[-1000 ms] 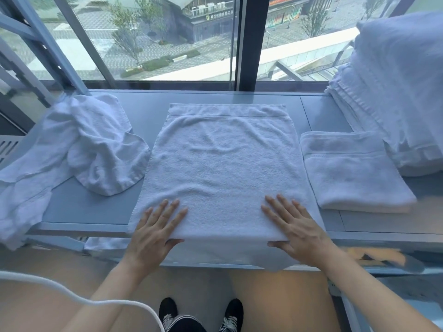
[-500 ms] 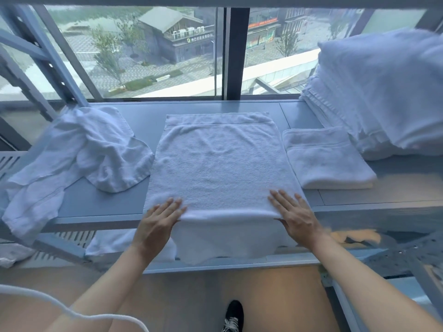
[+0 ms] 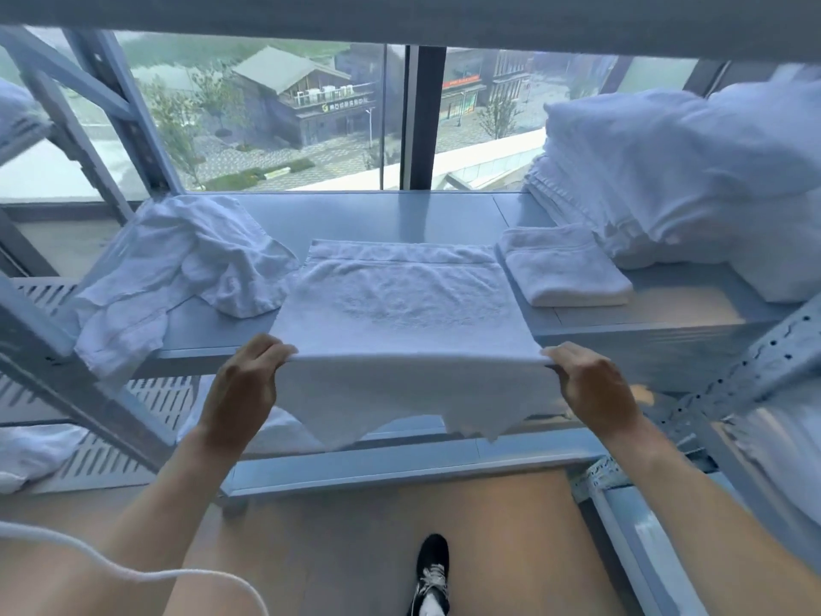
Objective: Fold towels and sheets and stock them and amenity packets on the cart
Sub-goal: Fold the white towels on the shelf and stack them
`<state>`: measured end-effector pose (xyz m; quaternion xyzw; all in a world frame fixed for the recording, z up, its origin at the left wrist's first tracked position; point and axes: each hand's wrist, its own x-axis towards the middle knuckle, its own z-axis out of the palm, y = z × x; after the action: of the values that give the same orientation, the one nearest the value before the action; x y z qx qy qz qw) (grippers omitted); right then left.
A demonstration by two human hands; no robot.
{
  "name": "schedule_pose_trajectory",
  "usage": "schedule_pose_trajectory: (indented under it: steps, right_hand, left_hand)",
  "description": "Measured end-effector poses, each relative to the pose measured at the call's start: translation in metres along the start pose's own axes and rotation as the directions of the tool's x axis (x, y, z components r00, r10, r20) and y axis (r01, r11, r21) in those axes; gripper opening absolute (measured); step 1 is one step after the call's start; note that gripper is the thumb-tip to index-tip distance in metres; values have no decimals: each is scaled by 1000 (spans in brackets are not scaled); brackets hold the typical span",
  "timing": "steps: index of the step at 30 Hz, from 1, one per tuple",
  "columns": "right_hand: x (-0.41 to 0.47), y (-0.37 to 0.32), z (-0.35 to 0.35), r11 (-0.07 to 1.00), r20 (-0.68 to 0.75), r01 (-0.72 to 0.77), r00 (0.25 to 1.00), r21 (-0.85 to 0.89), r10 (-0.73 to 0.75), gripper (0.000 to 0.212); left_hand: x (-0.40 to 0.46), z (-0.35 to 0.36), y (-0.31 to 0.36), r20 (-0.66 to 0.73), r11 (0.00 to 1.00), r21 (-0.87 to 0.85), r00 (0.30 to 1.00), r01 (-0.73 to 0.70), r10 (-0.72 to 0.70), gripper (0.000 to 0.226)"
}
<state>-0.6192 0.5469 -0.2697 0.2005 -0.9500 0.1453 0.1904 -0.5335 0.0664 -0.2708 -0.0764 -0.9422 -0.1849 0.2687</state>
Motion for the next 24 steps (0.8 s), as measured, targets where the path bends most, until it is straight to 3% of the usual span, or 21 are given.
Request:
schedule_pose_trajectory:
  steps: [4, 7, 12, 15, 20, 24]
  right_hand:
    - [-36, -7, -35, 1000, -42, 11, 999, 9, -10, 10]
    - [-55, -7, -61, 999, -71, -3, 997, 33, 5, 22]
    - [-83, 1, -80, 990, -24, 58, 998, 130, -56, 7]
    - [-101, 20, -82, 976, 5, 65, 998, 205, -68, 18]
    - [-136, 50, -95, 956, 4, -112, 993, 270, 115, 23]
    - [-167, 78, -111, 920, -30, -156, 983, 360, 179, 23]
  left_hand:
    - [-24, -28, 16, -71, 1000, 18, 997, 21, -20, 13]
    - [-37, -42, 27, -111, 998, 7, 992, 60, -59, 10]
    - [-56, -53, 42, -119, 995, 4, 988, 99, -98, 11]
    - [-66, -56, 61, -115, 994, -7, 988, 107, -107, 9]
    - [-77, -48, 101, -125, 996, -14, 988, 88, -90, 10]
    - [-86, -35, 141, -143, 996, 8, 986, 86, -84, 16]
